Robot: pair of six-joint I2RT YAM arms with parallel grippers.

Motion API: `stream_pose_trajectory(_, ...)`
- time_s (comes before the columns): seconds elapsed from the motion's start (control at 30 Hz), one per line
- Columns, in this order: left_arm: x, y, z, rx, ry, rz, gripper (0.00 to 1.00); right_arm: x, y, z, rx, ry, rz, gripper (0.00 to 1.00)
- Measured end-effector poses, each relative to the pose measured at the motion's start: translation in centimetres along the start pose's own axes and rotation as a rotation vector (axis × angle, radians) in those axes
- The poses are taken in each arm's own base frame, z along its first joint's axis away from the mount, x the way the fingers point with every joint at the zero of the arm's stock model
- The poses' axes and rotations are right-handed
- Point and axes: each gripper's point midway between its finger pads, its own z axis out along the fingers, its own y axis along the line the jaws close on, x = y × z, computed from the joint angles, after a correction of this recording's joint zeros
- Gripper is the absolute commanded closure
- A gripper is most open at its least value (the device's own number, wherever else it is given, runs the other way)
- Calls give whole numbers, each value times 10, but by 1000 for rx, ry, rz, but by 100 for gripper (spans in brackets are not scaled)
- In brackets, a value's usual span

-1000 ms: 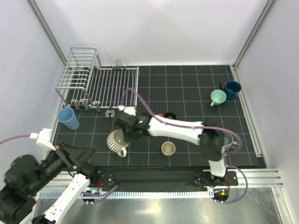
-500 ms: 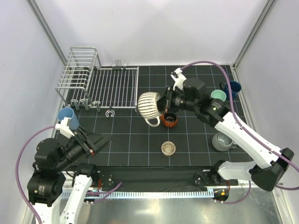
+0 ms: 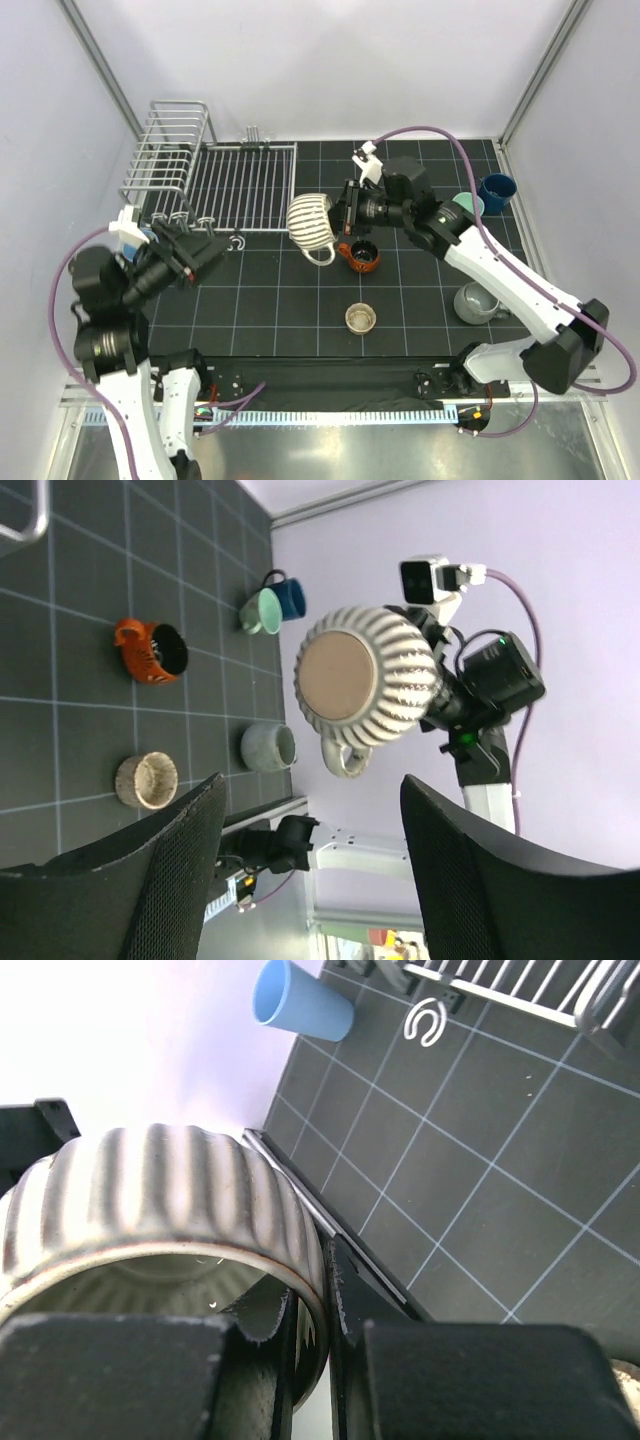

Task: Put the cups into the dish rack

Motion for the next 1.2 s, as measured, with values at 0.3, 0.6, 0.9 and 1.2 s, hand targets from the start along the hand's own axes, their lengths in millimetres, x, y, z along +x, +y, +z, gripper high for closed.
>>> stream_pose_trajectory(0.3,-9,81,34,-265,119,-129,33,-12,-18,26,67,27,37,96)
stream_pose_trajectory(0.6,-10,97,31,-513,210,23,33,-10,-31,39,94,50,54,96)
stream_pose_trajectory(0.9,49,80,81,-341,321,130,27,-20,-48,41,114,37,106,96)
stream_pose_trajectory(1.2,46,20,115,-44,220,124,24,-28,-45,45,28,16,169,96)
